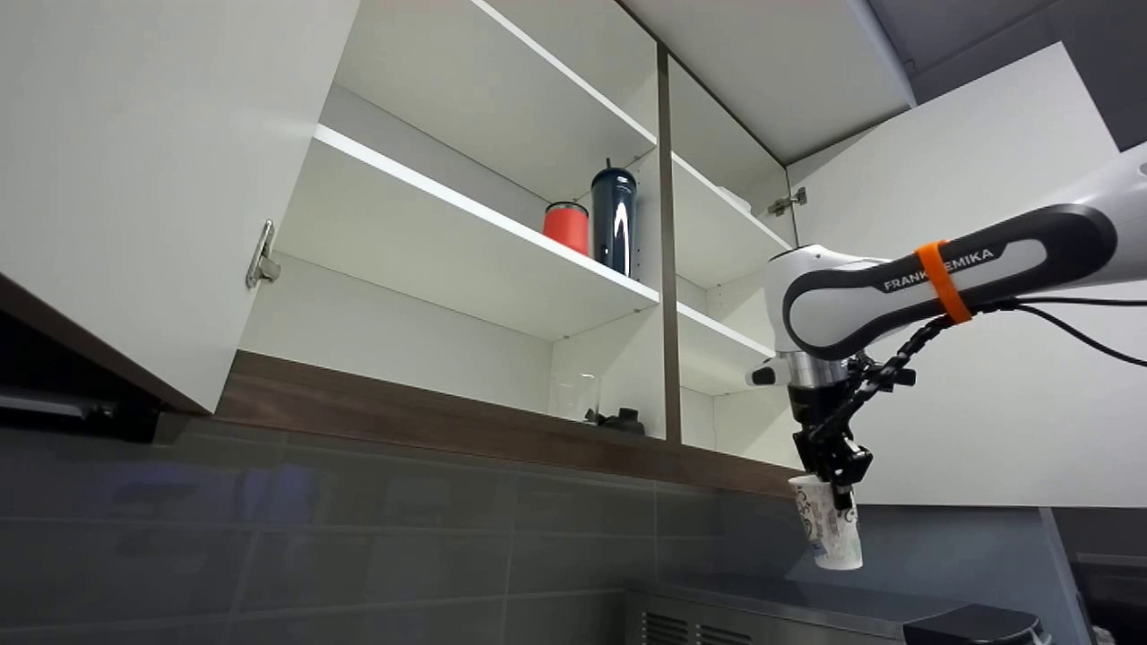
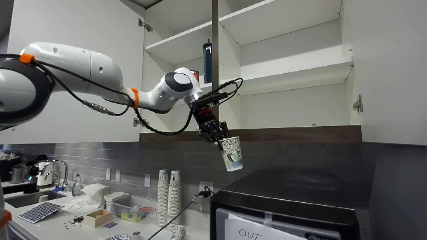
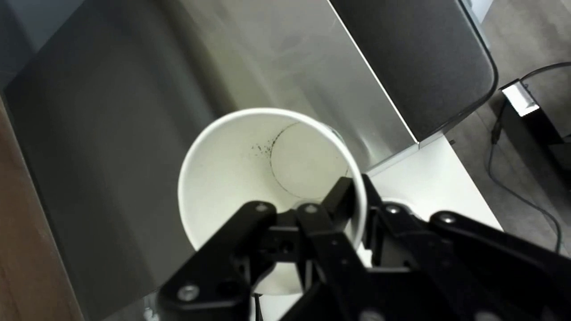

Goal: Put the cup on top of the microwave

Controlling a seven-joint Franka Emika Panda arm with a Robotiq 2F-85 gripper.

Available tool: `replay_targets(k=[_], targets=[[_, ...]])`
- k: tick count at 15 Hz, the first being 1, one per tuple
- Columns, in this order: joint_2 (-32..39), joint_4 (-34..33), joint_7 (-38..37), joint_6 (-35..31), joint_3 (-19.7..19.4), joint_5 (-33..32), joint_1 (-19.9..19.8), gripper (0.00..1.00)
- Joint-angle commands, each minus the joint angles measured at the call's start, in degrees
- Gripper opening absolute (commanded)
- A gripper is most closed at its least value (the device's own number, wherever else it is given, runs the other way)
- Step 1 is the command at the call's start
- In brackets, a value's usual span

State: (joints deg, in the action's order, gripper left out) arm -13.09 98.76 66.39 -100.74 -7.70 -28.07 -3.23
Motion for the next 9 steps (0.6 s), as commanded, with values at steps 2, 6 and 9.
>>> replay_targets(k=[2,6,9], targets=[[4.41,-5.76,5.65,5.36,-2.31,5.28,-1.47,0.02],[6.10,-7.36,5.98,8.52,-3.57,10.22,-2.71,0.02],[7.25,-8.43,5.25,10.42,-3.96,12.38,-3.60,0.02]])
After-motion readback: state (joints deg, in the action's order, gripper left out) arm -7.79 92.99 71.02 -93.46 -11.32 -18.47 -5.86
